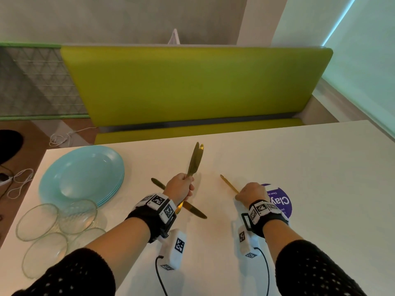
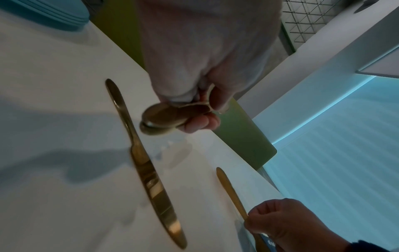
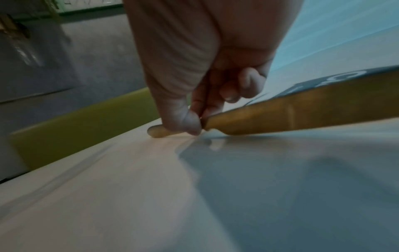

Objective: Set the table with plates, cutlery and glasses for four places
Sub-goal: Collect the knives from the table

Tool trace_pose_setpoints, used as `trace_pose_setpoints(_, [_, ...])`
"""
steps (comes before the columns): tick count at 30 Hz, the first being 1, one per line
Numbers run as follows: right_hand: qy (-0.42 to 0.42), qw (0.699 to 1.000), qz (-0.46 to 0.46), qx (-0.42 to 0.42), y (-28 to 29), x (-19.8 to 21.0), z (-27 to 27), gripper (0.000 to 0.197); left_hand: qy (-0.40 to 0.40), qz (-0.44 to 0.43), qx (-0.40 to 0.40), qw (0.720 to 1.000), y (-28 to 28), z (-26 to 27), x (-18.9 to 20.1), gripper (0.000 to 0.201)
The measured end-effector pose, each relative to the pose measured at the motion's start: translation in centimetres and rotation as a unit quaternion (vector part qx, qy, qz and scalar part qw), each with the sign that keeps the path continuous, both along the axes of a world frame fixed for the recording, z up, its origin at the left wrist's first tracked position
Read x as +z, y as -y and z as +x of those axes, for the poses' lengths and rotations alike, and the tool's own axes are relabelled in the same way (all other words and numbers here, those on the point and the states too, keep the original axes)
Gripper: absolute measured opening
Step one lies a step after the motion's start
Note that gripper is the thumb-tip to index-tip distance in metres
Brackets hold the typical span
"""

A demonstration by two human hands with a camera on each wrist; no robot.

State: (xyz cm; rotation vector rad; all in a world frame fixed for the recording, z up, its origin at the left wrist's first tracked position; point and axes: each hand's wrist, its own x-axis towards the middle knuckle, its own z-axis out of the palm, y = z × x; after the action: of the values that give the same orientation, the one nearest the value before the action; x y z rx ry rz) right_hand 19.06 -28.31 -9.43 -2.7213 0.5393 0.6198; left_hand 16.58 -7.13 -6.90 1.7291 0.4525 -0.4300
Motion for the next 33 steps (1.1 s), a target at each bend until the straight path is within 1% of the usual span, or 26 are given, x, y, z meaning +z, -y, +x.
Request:
trace_pose_setpoints(3, [0.029, 0.998, 0.014, 0.052, -0.5, 0.8, -0.6, 0.017, 0.001, 0.027, -0.009, 1.0, -0.6, 0.2, 0.3, 0.018])
trace_pose_setpoints(5, [0.057, 0.99, -0.023, 0.13, -1.0, 1.6, -0.8, 0.022, 0.01, 0.051, -0.011, 0.999, -1.0, 0.4, 0.6, 0.019])
trace_pose_setpoints(6, [0.074, 0.977, -0.058, 0.189, -1.4, 2.1, -0.9, 0.026, 0.016, 0.067, -0.013, 0.998, -1.2, 0.5, 0.8, 0.019])
trace_pose_setpoints(7, [0.097, 0.958, -0.093, 0.253, -1.9, 2.6, -1.0, 0.029, 0.026, 0.084, -0.015, 0.996, -1.4, 0.6, 1.0, 0.02])
trace_pose_setpoints(9, [0.136, 0.909, -0.142, 0.368, -3.1, 3.8, -1.1, 0.03, 0.048, 0.113, -0.02, 0.992, -1.8, 0.7, 1.5, 0.021])
trace_pose_setpoints(11, [0.164, 0.865, -0.156, 0.447, -4.5, 5.1, -1.5, 0.025, 0.054, 0.111, -0.028, 0.992, -2.0, 0.6, 1.9, 0.019])
trace_pose_setpoints(13, [0.175, 0.828, -0.181, 0.501, -6.4, 6.4, -2.1, 0.011, 0.041, 0.085, -0.043, 0.995, -2.0, 0.3, 2.0, 0.016])
trace_pose_setpoints(14, [0.187, 0.813, -0.188, 0.518, -7.2, 7.1, -2.5, 0.008, 0.033, 0.073, -0.055, 0.995, -1.9, 0.0, 2.0, 0.015])
trace_pose_setpoints(15, [0.192, 0.801, -0.192, 0.534, -8.0, 7.5, -2.7, 0.013, 0.025, 0.064, -0.072, 0.995, -1.8, -0.2, 1.9, 0.014])
trace_pose_setpoints(16, [0.2, 0.788, -0.2, 0.547, -8.7, 7.9, -2.9, 0.015, 0.017, 0.054, -0.093, 0.994, -1.8, -0.5, 1.8, 0.014])
trace_pose_setpoints(17, [0.191, 0.779, -0.194, 0.565, -9.4, 8.1, -3.0, 0.01, 0.008, 0.045, -0.116, 0.992, -1.9, -0.8, 1.8, 0.015])
trace_pose_setpoints(18, [0.177, 0.772, -0.195, 0.579, -10.1, 8.3, -3.2, 0.011, -0.002, 0.036, -0.136, 0.99, -1.9, -1.2, 1.8, 0.017])
trace_pose_setpoints(20, [0.163, 0.762, -0.197, 0.594, -10.8, 8.3, -3.3, 0.023, -0.027, -0.023, -0.151, 0.988, -2.2, -1.9, 2.0, 0.019])
trace_pose_setpoints(22, [0.158, 0.758, -0.207, 0.598, -11.4, 8.3, -3.4, 0.024, -0.048, -0.073, -0.143, 0.986, -2.9, -2.6, 2.1, 0.018])
trace_pose_setpoints(23, [0.159, 0.764, -0.195, 0.594, -11.5, 7.9, -3.4, 0.023, -0.056, -0.082, -0.14, 0.985, -3.0, -2.9, 2.2, 0.019])
trace_pose_setpoints(27, [0.156, 0.767, -0.178, 0.596, -12.9, 8.0, -3.8, 0.023, -0.07, -0.088, -0.147, 0.983, -4.0, -4.0, 2.4, 0.025])
trace_pose_setpoints(28, [0.167, 0.771, -0.16, 0.593, -13.3, 7.9, -3.9, 0.021, -0.07, -0.087, -0.146, 0.983, -4.3, -4.3, 2.5, 0.024])
trace_pose_setpoints(30, [0.205, 0.771, -0.143, 0.585, -14.4, 8.0, -4.0, 0.008, -0.069, -0.088, -0.132, 0.985, -4.9, -4.6, 2.4, 0.022])
trace_pose_setpoints(31, [0.227, 0.776, -0.136, 0.573, -14.7, 7.9, -3.9, 0.011, -0.069, -0.087, -0.122, 0.986, -5.2, -4.7, 2.5, 0.021])
trace_pose_setpoints(32, [0.246, 0.777, -0.119, 0.567, -15.0, 7.4, -3.8, 0.019, -0.069, -0.085, -0.114, 0.988, -5.6, -4.8, 2.6, 0.02])
trace_pose_setpoints(33, [0.259, 0.79, -0.095, 0.548, -15.4, 7.2, -3.6, 0.023, -0.068, -0.084, -0.105, 0.989, -6.0, -4.8, 2.8, 0.021])
